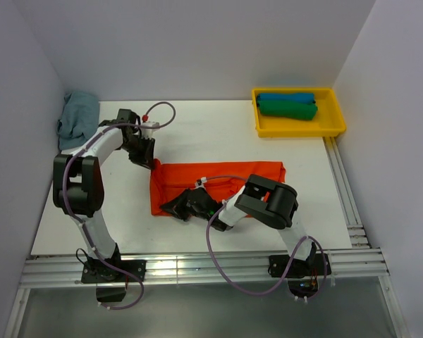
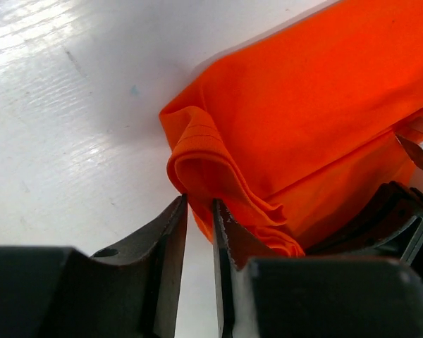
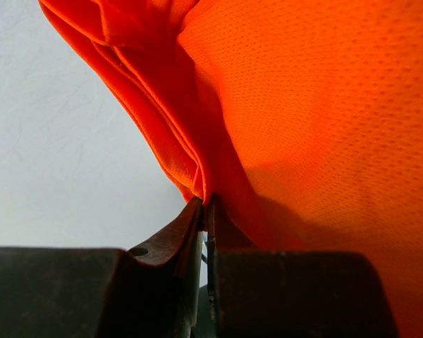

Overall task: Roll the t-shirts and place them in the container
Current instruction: Roll the tshirt

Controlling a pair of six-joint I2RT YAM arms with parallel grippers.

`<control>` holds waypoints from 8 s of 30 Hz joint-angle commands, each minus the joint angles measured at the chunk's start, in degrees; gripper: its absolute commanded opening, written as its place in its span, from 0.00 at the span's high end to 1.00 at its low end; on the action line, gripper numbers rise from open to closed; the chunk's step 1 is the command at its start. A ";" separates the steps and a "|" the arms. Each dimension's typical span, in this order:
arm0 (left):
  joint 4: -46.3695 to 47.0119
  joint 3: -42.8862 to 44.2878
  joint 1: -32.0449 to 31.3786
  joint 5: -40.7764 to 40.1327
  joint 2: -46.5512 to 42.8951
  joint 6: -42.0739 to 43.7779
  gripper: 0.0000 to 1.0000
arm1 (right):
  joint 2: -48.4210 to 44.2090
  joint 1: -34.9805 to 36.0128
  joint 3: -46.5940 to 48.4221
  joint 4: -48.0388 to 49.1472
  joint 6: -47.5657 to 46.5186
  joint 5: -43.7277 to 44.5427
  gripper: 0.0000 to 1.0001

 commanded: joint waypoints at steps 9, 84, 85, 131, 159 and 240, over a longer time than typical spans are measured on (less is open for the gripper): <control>0.30 -0.81 2.06 2.62 -2.48 0.62 0.79 | -2.41 0.60 -1.15 0.30 0.79 2.30 1.00; 1.35 8.31 -3.92 -1.15 3.67 -1.66 0.38 | 2.42 2.27 33.40 -53.93 -30.76 18.83 0.82; 1.09 8.59 -3.39 -1.06 3.85 -1.66 0.38 | 2.07 2.18 32.78 -53.23 -30.50 18.04 0.82; 3.28 1.56 0.04 3.78 7.02 -2.80 1.00 | -3.03 2.80 28.28 -50.31 -31.90 14.33 0.80; 0.56 2.26 -2.60 -1.67 5.26 -3.07 1.00 | 16.56 5.43 70.03 -86.35 -41.93 34.02 0.57; 5.56 -6.26 0.48 17.48 1.03 2.03 0.31 | 3.39 -9.51 4.39 9.36 -9.05 -9.30 0.99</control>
